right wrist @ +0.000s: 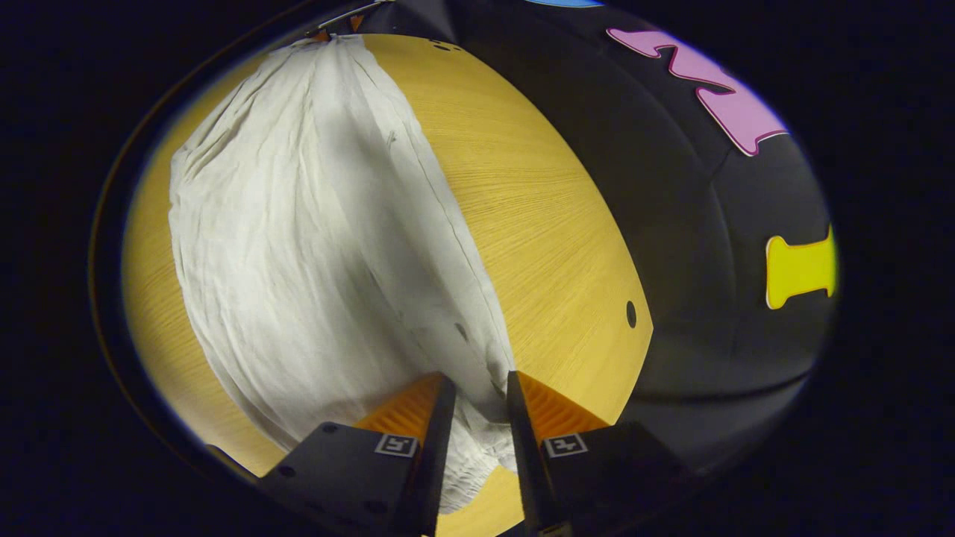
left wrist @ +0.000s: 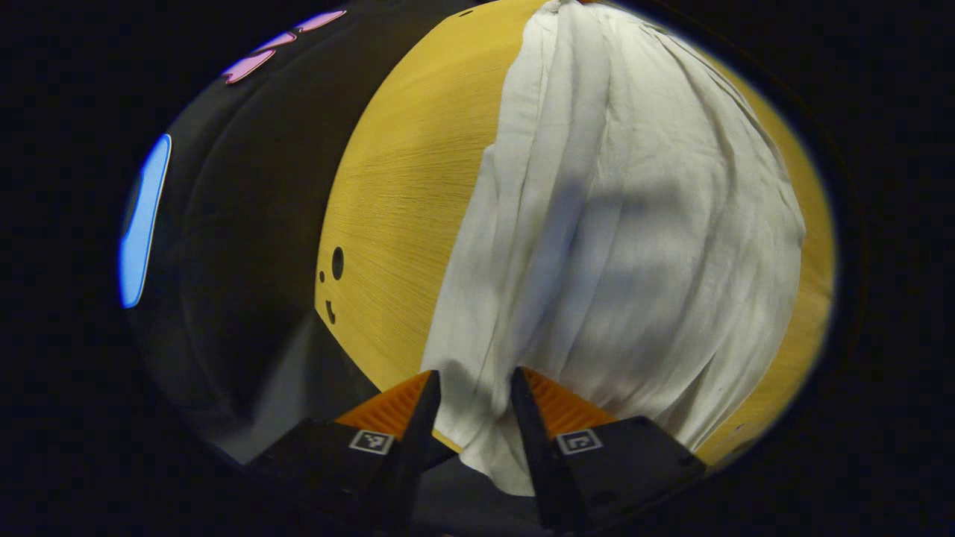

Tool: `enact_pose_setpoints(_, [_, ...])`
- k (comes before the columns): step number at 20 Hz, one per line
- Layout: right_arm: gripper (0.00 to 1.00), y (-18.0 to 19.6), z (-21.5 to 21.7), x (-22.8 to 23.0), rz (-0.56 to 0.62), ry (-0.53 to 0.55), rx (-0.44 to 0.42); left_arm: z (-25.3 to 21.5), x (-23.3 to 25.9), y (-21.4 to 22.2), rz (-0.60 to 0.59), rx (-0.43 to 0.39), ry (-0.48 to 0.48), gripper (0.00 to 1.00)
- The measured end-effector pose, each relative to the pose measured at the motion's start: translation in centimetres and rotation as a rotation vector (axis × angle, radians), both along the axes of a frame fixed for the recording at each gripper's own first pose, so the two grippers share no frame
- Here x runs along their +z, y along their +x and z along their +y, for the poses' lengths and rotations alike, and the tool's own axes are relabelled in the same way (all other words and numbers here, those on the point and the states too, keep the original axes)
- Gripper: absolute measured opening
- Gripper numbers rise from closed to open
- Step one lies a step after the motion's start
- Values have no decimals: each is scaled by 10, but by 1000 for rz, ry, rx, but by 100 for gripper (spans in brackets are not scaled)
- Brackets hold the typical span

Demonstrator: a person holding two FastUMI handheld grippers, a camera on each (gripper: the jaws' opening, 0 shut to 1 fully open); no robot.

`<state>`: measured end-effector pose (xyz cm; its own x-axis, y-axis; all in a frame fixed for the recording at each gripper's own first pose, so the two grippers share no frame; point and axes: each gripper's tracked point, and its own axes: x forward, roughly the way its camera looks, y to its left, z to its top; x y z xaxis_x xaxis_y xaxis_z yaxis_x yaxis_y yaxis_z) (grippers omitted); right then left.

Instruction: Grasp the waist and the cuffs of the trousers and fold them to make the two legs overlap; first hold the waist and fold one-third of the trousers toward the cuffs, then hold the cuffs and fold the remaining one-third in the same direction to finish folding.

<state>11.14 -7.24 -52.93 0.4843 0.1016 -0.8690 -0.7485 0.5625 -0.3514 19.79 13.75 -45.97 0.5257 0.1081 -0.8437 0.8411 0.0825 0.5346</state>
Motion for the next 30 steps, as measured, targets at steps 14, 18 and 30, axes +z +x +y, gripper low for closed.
enact_pose_setpoints(14, [67,-38,-100,32,-37,-122,-147,173,52,-55,-31,297,195,98])
enact_pose_setpoints(18, [69,-67,-133,64,-78,-70,-327,162,68,-83,-122,410,40,98])
enact_pose_setpoints(30, [82,-133,-32,98,-11,759,-1260,28,78,-134,-310,995,-769,97])
